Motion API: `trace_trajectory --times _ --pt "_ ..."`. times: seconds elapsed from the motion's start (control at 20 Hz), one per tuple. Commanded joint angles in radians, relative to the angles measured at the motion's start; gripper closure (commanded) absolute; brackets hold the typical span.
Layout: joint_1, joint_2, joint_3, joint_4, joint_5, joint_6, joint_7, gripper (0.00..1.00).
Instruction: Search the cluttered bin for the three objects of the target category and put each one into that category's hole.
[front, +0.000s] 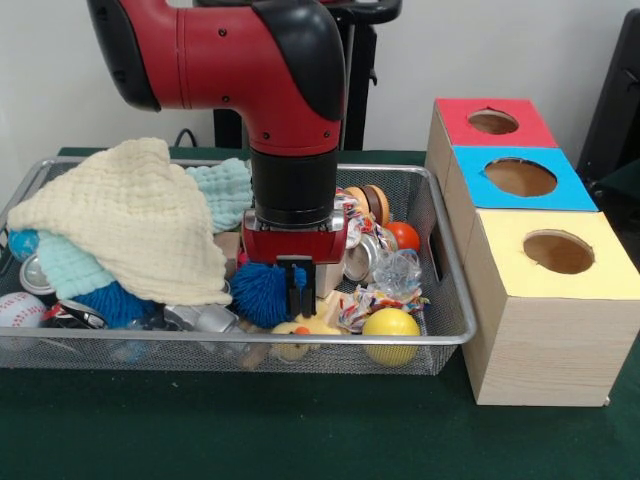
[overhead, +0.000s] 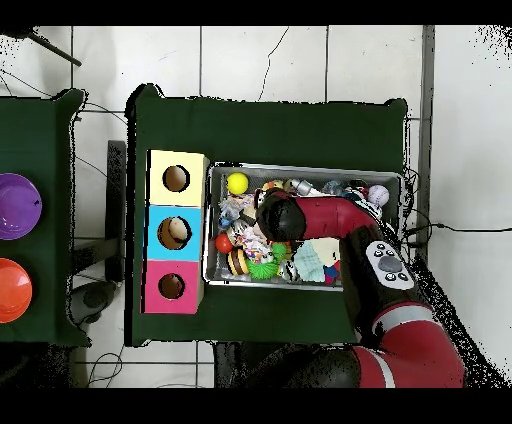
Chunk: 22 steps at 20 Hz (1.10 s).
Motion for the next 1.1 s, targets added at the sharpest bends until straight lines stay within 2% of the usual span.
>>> trace_trajectory --times 0.05,0.5,0.95,1.1 --pt "-0.003 0.038 0.051 0.041 -0.010 -0.035 0.046 1.00" --pt "0.029 -0.101 0.049 0.080 0.065 0.189 0.016 1.00" --pt "0.032 -0.163 0.052 0.137 0.074 0.196 0.013 1.00" --pt "0.034 -0.190 0.052 0.148 0.086 0.234 0.003 1.00"
